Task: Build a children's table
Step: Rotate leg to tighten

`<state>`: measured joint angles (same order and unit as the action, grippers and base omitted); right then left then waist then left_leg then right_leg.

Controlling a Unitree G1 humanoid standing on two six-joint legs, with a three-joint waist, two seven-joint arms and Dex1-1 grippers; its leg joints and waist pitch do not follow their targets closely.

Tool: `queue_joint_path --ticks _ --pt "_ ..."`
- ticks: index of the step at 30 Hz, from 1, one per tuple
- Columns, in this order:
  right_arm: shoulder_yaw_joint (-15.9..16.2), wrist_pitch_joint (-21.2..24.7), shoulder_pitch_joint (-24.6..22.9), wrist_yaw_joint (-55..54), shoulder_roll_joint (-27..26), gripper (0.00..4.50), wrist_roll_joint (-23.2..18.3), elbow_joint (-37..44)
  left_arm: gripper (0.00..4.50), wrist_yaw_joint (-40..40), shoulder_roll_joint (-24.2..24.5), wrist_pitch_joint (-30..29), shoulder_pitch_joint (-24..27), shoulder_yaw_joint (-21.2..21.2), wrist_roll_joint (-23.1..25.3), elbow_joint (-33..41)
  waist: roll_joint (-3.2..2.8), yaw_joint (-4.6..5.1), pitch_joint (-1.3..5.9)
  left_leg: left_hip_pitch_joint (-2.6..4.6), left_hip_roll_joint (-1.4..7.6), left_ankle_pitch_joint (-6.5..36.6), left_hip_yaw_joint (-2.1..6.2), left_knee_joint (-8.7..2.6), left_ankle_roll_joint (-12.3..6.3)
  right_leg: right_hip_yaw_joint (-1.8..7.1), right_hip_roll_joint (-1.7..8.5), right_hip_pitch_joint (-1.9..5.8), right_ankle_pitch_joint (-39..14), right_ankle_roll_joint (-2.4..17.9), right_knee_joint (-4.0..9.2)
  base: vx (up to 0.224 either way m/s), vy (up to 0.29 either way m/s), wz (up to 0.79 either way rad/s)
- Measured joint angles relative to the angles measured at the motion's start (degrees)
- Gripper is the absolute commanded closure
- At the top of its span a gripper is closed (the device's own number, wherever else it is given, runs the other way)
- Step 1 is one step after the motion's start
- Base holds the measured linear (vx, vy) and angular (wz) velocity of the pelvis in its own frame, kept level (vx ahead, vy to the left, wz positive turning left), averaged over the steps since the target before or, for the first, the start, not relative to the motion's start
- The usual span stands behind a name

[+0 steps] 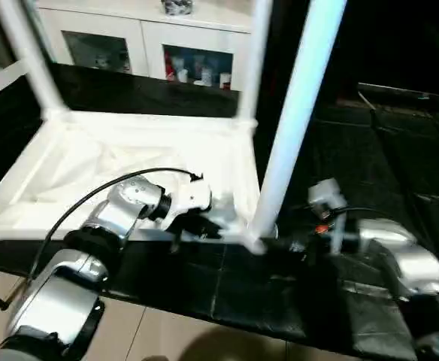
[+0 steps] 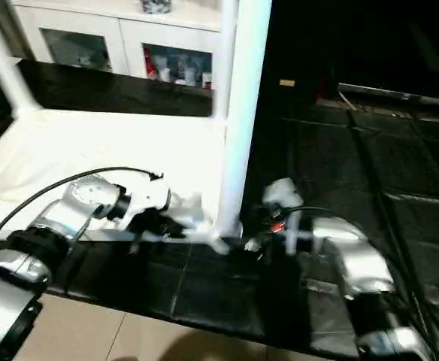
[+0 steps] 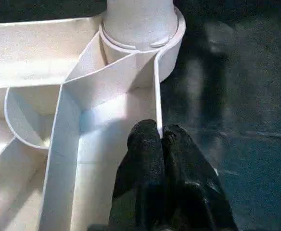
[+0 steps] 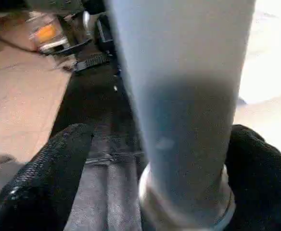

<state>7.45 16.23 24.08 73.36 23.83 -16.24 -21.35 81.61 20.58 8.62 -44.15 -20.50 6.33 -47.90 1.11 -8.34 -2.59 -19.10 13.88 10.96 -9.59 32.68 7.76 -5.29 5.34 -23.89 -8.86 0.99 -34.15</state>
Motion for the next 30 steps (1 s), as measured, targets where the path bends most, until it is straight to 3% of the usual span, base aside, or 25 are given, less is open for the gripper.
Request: queue_joint_path --ticks 7,22,30 --pt "1.65 -2.84 1.91 1.14 -0.04 0.86 1.83 -5.94 4.5 1.54 0.98 0.77 0.87 -0.58 -0.01 1.74 0.03 0.14 0.01 -0.04 0.0 0.0 -0.02 0.02 0.0 0.01 0.0 -0.03 -0.02 -0.02 -0.02 0.0 0.0 0.0" --pt "2.32 -5.15 4.07 5.35 -0.63 2.26 2.3 -9.4 4.5 2.22 1.72 0.76 1.61 -0.7 -0.09 3.3 0.04 0.24 0.02 -0.04 0.03 0.0 -0.02 0.08 0.0 0.01 -0.01 -0.03 -0.04 -0.02 -0.07 0.0 0.0 0.0" --pt "2.39 -6.0 4.58 5.78 -0.72 2.45 2.41 -10.28 4.5 2.21 1.81 0.75 1.61 -0.69 0.0 3.4 0.05 0.27 0.02 -0.01 0.03 0.0 -0.02 0.1 0.0 0.02 -0.01 -0.03 -0.04 -0.02 -0.13 0.0 0.0 0.0"
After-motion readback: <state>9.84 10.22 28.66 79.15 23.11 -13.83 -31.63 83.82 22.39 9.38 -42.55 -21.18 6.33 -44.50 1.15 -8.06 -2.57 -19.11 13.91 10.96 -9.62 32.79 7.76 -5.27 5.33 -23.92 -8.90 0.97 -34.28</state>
